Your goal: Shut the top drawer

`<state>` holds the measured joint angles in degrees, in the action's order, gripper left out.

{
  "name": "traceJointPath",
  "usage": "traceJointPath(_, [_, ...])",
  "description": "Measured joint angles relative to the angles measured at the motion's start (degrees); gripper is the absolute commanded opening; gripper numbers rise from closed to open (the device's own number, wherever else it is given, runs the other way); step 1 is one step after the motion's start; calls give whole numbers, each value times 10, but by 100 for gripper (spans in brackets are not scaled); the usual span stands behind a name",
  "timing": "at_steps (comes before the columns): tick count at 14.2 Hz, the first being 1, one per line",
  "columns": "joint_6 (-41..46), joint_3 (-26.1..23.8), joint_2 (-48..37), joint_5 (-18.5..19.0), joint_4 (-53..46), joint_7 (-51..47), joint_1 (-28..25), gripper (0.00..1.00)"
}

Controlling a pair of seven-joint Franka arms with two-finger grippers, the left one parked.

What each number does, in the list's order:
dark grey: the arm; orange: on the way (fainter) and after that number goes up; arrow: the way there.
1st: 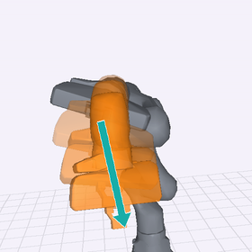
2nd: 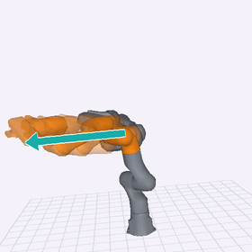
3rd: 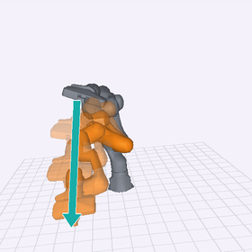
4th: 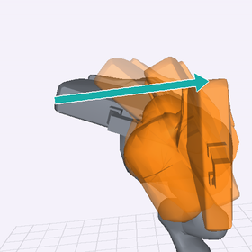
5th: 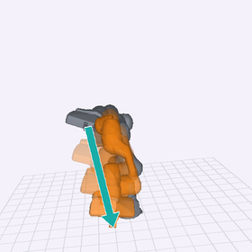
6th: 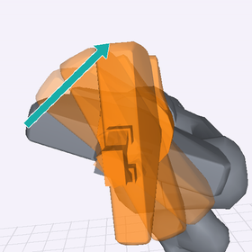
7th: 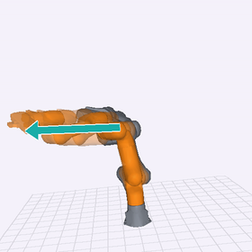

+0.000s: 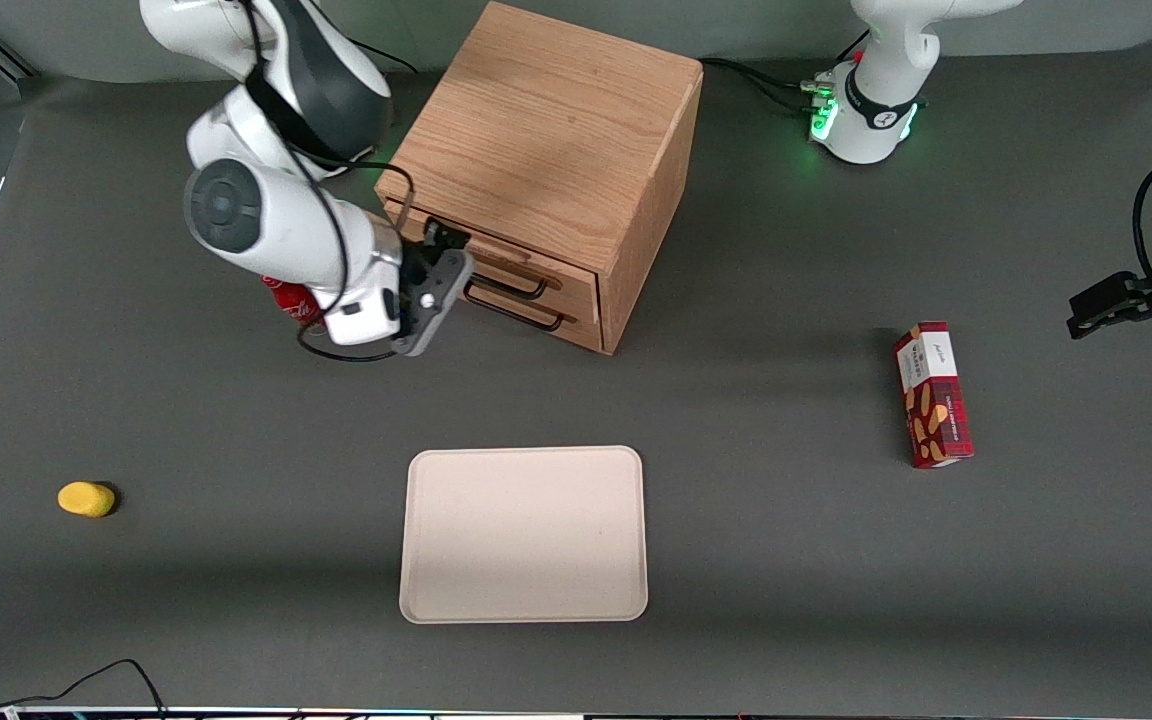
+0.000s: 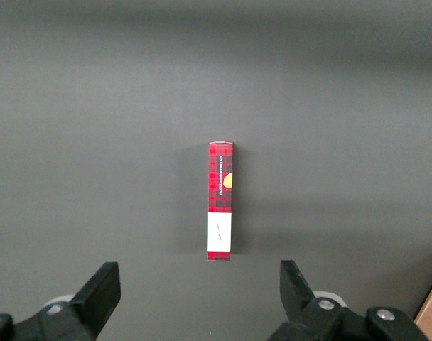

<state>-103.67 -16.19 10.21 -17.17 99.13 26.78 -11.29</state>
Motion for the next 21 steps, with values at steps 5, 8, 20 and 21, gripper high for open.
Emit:
traceJointPath(5, [40,11,-66,0,-5,-32,88,100])
traceJointPath(8, [71,37,-100,8,-5,-46,145,100])
traceJointPath(20, [179,80,-193,146,-4,-311,158,100])
traceJointPath(21, [175,82,-194,147,-3,-311,163,100])
